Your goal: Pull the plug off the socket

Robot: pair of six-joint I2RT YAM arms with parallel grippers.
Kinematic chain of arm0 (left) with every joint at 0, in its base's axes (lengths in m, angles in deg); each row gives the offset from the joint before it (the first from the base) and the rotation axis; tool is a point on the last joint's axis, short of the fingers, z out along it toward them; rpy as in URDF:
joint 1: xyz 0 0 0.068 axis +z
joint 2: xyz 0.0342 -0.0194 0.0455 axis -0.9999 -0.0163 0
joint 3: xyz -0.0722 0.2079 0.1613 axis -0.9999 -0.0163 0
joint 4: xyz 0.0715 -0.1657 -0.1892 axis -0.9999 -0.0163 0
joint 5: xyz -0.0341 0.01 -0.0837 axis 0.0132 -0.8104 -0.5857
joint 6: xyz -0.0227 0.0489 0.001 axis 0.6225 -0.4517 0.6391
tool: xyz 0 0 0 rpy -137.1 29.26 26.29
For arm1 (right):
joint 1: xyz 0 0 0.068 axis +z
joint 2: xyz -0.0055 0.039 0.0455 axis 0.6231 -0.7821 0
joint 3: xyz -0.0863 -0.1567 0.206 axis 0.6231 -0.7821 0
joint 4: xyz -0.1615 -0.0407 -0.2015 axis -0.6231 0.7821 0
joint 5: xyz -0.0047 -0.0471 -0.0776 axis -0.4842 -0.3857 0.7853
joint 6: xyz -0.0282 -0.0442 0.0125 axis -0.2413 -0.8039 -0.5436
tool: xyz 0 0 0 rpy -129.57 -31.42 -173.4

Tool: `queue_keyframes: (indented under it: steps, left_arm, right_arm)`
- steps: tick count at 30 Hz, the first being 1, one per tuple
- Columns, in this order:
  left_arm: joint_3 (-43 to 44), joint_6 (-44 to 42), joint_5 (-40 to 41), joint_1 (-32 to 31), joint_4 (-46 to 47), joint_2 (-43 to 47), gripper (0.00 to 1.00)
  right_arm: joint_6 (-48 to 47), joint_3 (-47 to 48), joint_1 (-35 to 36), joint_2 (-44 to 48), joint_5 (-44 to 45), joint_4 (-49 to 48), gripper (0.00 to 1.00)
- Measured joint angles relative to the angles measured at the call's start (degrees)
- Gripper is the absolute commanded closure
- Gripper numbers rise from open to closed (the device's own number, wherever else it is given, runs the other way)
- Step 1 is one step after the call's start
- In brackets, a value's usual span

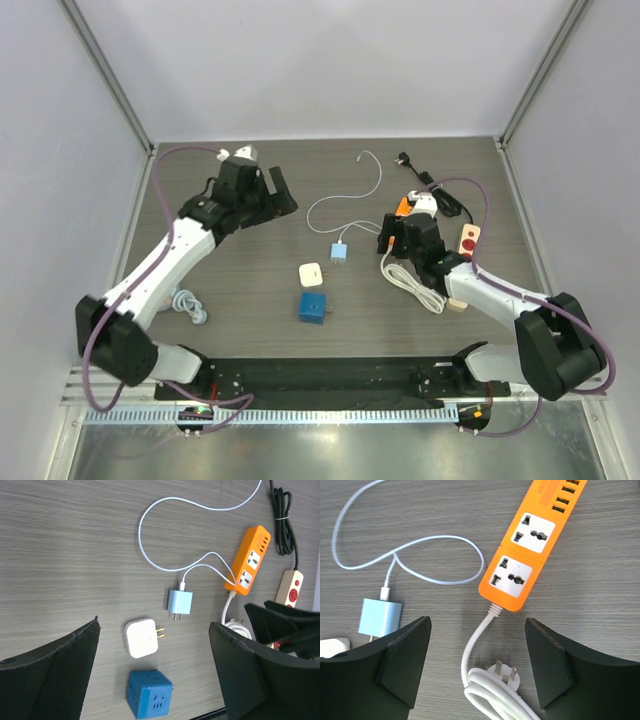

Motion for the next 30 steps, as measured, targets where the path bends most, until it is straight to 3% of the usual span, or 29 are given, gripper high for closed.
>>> queue_keyframes:
  steps: [6, 14, 22, 25, 30]
  left_arm:
    - [-7.43, -0.68, -0.31, 0.48, -4.57, 9.53, 0.13]
    - [-16.46, -0.13, -7.93, 1.81, -5.64, 19.47, 0.10]
    - [-20.31, -0.52, -12.68, 3.37, -5.46, 27.28, 0.10]
    - [-23.96, -0.50, -13.33, 3.63, -6.01, 31.12, 0.08]
    - [-26.75, -0.50, -13.11, 4.55, -7.19, 35.91, 0.06]
  right_arm:
    - [-0.11, 1.20, -0.22, -1.73, -2.01, 0.66, 0.24]
    - [1.95, 3.67, -0.17, -15.34, -19.30, -5.05, 0.22]
    - [5.57, 10.25, 2.14, -23.10, -24.94, -7.10, 0.23]
    - [6.84, 13.29, 3.93, -26.88, -25.62, -9.16, 0.28]
    - [6.88, 21.14, 7.93, -34.56, -25.66, -8.15, 0.48]
